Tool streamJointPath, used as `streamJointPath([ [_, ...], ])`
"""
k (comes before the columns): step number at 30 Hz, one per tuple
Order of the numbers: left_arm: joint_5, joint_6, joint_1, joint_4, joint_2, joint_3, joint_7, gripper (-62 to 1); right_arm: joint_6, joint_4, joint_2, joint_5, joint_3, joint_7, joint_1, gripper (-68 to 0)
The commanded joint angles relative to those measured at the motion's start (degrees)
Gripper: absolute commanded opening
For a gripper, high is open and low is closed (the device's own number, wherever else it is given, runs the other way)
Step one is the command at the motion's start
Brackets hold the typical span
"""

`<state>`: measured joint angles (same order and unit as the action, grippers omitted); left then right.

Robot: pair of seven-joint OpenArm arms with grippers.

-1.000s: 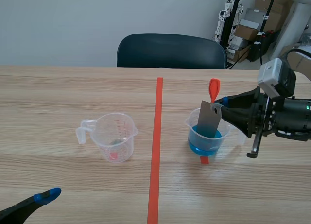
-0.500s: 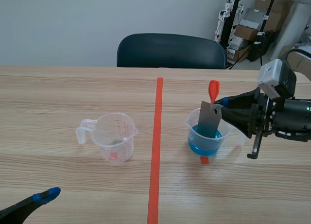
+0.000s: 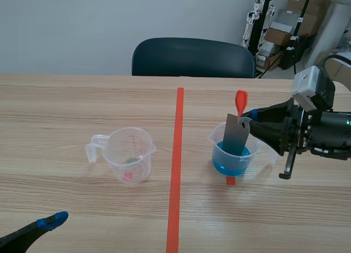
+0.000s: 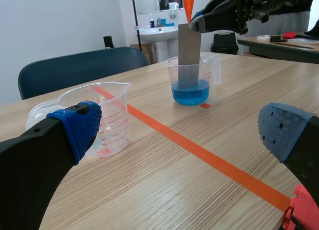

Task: Do the redox reaction experiment. lower the plate into the blue solution

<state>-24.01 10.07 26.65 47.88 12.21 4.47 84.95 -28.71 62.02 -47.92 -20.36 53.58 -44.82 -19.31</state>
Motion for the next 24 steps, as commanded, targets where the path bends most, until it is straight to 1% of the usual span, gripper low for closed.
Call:
streamJointPath([
  [1,0.4,-0.1,-0.2,1.0,-0.3,-0.1,1.0,1.4,0.0,0.2,-0.2,-0.8,-0.7,-1.2,-0.5,-66.9],
  [13,0.4,-0.1,-0.2,1.0,-0.3,-0.1,1.0,1.4,0.5,0.2,-0.2,-0.8,-0.7,-1.2,-0.5,-66.9],
  [16,0.4,-0.1,-0.2,1.0,-0.3,-0.1,1.0,1.4,2.1,0.2,-0.2,-0.8,-0.7,-1.2,-0.5,-66.9],
  [24,0.4,-0.1,-0.2,1.0,-0.3,-0.1,1.0,1.4,2.2,0.2,-0.2,-0.6,-0.7,-1.2,-0.3,-66.9],
])
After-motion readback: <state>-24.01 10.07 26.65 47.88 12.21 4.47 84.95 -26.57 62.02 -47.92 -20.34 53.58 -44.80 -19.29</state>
